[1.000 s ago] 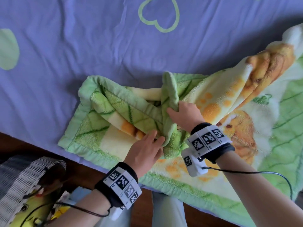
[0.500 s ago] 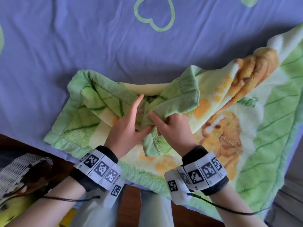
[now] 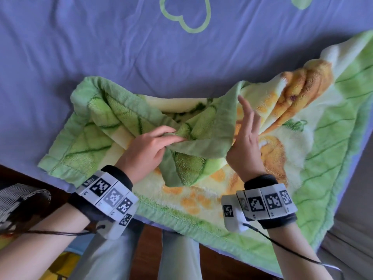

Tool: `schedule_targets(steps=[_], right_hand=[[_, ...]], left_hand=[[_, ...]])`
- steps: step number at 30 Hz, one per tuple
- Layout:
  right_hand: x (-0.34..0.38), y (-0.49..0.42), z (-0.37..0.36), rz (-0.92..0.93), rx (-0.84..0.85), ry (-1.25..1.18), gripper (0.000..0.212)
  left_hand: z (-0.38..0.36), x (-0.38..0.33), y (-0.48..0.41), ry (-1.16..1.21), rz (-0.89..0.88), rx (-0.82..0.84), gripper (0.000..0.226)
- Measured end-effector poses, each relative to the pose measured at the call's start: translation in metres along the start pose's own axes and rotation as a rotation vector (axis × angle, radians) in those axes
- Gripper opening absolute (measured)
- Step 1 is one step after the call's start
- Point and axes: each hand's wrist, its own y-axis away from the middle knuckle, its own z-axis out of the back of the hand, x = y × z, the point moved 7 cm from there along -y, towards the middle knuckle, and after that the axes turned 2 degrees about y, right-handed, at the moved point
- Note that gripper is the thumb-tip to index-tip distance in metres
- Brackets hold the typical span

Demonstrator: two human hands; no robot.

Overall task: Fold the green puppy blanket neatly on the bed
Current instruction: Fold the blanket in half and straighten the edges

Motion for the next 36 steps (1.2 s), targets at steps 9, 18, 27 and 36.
schedule_targets(steps=[9,18,27,36], right_hand=[[0.026,-0.032,0.018,0.191,-0.064,0.147,0.010],[0.055,-0.055,0.033,0.191,-0.211,0.123,0.020],[0.066,-0.074,0.084,0.143,-0.428,0.006,0.017],[0.079,-0.078,0.103,0.148,-0.534,0.003,0.024]], left_hand=[[-0.025,0.015,0.019,0.369,0.349,0.161,0.115],[-0.079,0.013,0.021,0.319,0.475,0.475,0.071],[-0.045,0.006,-0.003,0.352,0.348,0.180,0.032],[0.033,0.051,-0.037,0.174,0.444,-0.222,0.021]])
